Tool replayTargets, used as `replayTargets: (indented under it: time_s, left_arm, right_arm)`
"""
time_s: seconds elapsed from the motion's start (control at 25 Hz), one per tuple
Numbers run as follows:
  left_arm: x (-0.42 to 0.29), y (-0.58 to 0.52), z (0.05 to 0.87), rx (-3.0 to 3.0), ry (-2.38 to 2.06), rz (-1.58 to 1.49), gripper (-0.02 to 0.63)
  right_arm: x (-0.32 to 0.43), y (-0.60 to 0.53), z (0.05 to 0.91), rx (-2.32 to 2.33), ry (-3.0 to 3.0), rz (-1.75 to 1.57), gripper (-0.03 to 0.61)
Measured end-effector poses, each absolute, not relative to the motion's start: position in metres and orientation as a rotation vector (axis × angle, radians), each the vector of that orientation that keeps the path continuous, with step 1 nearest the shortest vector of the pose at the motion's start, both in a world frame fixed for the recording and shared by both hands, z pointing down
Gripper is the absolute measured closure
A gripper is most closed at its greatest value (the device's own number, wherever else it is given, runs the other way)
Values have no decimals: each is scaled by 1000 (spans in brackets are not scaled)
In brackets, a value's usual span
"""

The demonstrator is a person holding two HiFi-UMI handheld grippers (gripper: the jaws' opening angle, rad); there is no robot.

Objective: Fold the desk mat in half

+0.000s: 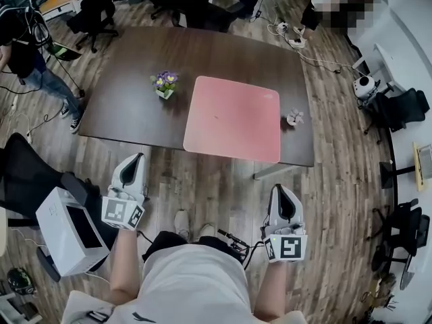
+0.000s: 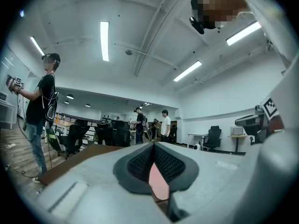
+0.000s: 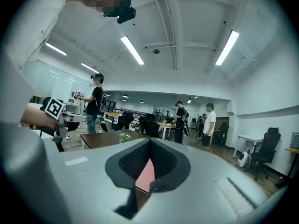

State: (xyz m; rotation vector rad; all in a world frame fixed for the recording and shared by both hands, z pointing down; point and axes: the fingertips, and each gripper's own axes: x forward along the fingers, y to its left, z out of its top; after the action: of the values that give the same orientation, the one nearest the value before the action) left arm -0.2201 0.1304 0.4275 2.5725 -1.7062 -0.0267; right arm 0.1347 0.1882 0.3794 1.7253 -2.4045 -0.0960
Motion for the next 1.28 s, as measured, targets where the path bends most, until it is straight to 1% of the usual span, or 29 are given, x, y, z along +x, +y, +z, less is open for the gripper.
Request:
replayTargets:
  time_s: [0.44,0.84,1.28]
  left_arm:
    - [-205,127,423,2604,-1675,-25,609]
    - [-214,106,421,2612,-1670,-13,609]
    - [-223,77,431,2666,-1545,-6,609]
  right_arm:
    - [140,190,379,1740,-2400,-136,576]
    - [142,182,385,1809,-2376,-80,577]
    - [125,175,397,1898,-2286,-20,575]
